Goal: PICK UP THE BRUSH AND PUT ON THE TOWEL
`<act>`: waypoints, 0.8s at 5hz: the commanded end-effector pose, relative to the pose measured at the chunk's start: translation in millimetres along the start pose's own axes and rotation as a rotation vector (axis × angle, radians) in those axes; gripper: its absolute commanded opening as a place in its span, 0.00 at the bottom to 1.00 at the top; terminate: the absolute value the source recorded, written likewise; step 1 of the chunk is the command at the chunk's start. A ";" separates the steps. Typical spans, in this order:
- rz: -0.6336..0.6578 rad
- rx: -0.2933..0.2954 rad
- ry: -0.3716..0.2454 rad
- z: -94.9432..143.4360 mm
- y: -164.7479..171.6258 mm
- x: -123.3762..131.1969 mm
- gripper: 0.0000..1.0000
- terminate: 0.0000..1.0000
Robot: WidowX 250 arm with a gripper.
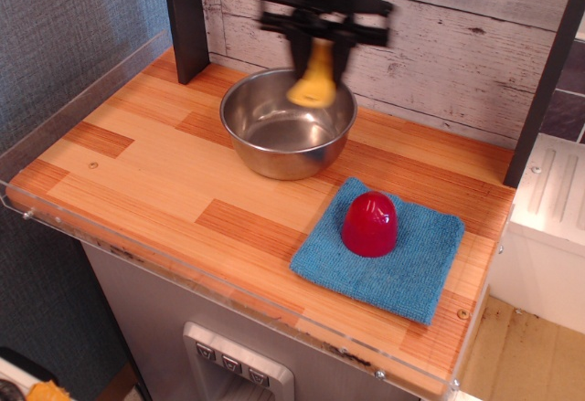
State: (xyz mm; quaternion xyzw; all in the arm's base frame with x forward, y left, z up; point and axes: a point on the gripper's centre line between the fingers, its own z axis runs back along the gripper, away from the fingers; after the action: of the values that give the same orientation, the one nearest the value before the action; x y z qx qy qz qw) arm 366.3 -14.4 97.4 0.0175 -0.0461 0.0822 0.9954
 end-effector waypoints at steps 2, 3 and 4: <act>-0.196 0.049 -0.051 5.2 -31.4 -10.0 0.00 0.00; -0.184 -0.021 -0.036 7.8 -23.0 -6.7 0.00 0.00; -0.202 -0.050 -0.013 7.3 -20.7 -3.7 0.00 0.00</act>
State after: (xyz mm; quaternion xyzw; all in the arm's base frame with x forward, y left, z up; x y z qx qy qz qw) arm 371.8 -40.8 93.2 -0.0050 -0.0319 -0.0191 0.9993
